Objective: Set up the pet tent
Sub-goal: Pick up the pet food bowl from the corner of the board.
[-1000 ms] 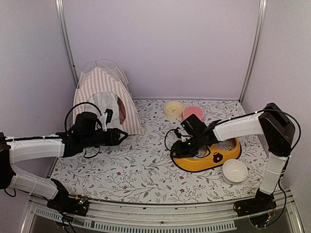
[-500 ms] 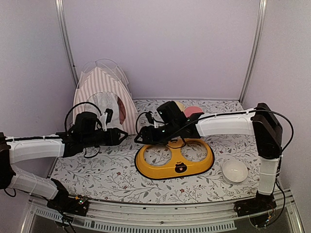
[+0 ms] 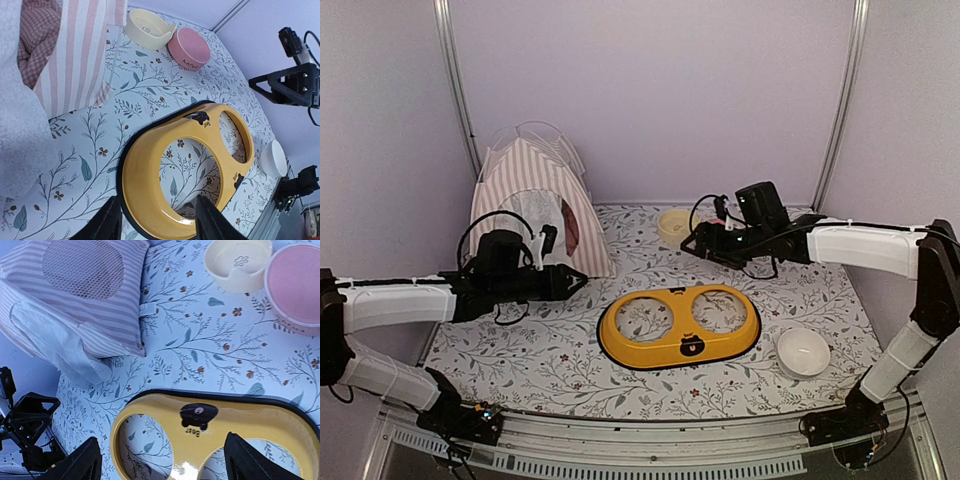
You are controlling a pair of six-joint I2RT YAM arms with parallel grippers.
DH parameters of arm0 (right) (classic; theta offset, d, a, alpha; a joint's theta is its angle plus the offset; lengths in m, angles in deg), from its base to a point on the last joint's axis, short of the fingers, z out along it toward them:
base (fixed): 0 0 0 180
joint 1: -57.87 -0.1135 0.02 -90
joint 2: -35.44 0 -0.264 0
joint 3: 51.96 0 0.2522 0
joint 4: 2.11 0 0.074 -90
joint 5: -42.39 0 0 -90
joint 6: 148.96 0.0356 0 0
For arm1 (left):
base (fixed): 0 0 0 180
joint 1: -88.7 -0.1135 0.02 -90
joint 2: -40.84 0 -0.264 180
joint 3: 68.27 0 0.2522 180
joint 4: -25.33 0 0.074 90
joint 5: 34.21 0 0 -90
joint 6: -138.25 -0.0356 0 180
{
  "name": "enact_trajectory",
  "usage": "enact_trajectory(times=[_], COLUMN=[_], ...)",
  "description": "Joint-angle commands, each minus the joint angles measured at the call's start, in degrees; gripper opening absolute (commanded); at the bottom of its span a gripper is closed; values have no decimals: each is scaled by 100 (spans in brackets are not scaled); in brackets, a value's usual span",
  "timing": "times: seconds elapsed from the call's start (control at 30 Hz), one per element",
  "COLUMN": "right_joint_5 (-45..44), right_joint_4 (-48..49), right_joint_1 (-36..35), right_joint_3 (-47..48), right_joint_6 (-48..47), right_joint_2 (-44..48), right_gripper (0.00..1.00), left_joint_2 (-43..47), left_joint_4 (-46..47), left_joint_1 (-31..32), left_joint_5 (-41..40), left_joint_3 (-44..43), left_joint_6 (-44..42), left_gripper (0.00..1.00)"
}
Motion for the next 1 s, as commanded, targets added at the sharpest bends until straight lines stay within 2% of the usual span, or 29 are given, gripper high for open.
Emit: enact_trajectory(times=[0.0,0.2,0.4,0.8,0.97], right_joint_5=[-197,470,1161,2159,2202], right_joint_4=[-37,564,1190,2409,2670], right_joint_1=[735,1731,2319,2802,2869], right_joint_3=[-258,-296,-111,338,763], right_joint_6=[-281,-475,-322,296,578], right_joint_2=[151,-245,-1031,-2864,-3289], right_gripper=[87,94,98,100,99], left_joint_2=[-121,-35,114,263,302], left_joint_4=[164,12,-179,-416,-512], left_joint_1=[39,48,48,41,42], left_joint_5=[178,156,104,33,-16], left_joint_3=[-228,-268,-275,-332,-373], left_joint_6=[44,43,32,-28,-61], left_gripper=[51,51,51,52,52])
